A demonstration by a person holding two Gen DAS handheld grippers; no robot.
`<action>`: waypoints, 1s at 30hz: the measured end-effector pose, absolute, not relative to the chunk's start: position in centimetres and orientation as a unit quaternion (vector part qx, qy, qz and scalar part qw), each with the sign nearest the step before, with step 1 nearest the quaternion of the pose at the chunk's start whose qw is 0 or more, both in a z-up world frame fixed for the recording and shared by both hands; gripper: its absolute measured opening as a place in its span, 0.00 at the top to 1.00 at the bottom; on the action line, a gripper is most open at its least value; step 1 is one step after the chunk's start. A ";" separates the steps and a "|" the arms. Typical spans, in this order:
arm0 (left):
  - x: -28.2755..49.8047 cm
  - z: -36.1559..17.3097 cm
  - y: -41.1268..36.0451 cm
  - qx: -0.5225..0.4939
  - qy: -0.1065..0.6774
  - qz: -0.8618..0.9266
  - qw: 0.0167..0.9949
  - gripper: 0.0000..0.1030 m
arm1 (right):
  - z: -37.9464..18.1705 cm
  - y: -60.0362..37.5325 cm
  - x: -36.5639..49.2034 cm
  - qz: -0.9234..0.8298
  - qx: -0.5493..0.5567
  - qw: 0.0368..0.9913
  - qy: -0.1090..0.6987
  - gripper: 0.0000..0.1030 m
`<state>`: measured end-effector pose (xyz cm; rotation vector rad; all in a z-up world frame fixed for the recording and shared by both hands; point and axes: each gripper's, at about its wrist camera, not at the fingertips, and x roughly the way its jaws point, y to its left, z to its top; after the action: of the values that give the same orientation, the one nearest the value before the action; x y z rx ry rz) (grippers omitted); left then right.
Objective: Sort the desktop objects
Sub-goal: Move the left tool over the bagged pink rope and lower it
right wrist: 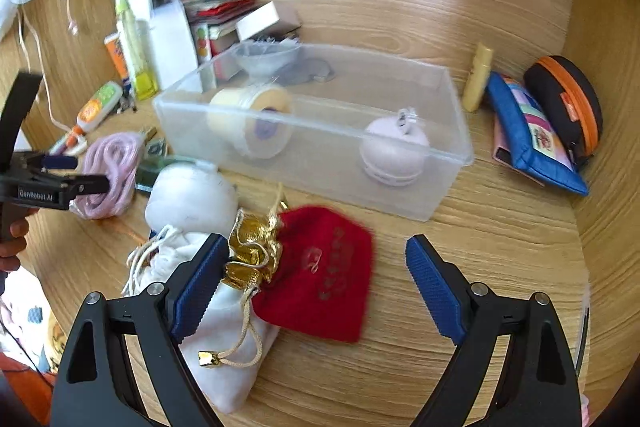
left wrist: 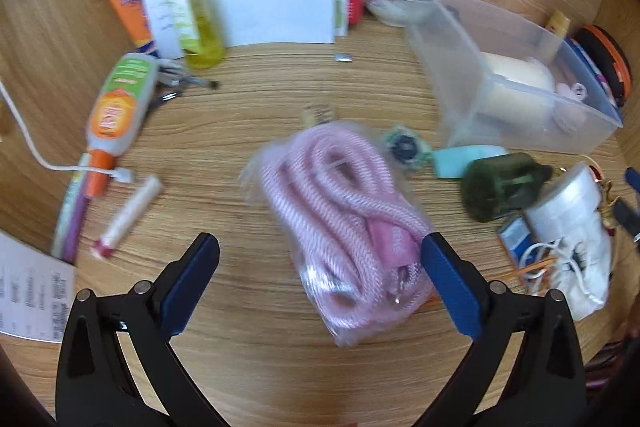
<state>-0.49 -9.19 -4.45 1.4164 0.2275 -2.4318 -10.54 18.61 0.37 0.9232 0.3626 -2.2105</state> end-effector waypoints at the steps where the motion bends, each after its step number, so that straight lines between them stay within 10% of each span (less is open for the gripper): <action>1: -0.3 -4.3 -9.5 0.497 0.081 -0.849 0.162 0.01 | 0.6 18.9 -10.7 -0.858 0.353 0.347 0.138 0.14; 24: -4.9 -6.6 -10.2 0.527 0.100 -0.829 0.162 0.01 | -2.6 17.8 -14.3 -0.803 0.455 0.375 0.082 0.15; 30: -4.6 -6.1 -9.8 0.505 0.081 -0.846 0.149 0.13 | -2.9 18.0 -15.2 -0.794 0.466 0.383 0.075 0.38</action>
<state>-4.63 -9.75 -6.07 1.4503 0.2340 -2.4330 -15.19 18.04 -2.93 1.1877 0.1907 -2.0264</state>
